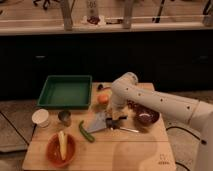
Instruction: Place eraser in tray
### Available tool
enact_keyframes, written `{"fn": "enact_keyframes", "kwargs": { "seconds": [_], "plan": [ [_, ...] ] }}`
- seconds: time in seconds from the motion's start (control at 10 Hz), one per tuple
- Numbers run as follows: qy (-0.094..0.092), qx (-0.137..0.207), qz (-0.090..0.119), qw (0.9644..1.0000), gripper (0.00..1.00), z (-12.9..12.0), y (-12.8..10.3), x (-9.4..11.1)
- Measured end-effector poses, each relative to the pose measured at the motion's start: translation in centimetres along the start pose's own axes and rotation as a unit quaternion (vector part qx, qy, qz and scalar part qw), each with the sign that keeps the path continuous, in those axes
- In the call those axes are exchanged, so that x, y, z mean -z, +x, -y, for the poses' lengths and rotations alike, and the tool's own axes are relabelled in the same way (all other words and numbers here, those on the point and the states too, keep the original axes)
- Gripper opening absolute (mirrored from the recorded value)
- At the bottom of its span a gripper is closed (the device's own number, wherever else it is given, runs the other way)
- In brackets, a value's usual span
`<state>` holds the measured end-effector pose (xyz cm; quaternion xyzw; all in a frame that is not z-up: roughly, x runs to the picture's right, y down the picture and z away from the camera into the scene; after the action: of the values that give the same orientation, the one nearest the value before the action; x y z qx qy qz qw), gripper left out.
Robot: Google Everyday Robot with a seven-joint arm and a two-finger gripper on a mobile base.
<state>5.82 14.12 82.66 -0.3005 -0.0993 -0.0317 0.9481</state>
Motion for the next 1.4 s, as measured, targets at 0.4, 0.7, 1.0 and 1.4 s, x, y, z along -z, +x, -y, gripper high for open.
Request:
{"fn": "enact_keyframes", "kwargs": {
  "seconds": [0.4, 0.7, 1.0, 1.4],
  "plan": [
    [-0.014, 0.022, -0.01, 0.9996, 0.3, 0.2, -1.0, -1.2],
    [-0.033, 0.061, -0.024, 0.9973, 0.02, 1.5, -4.1, 1.3],
    [-0.04, 0.082, -0.032, 0.9953, 0.0, 2.3, -5.3, 2.0],
    [-0.027, 0.11, -0.042, 0.9926, 0.0, 4.3, -6.8, 4.1]
  ]
}}
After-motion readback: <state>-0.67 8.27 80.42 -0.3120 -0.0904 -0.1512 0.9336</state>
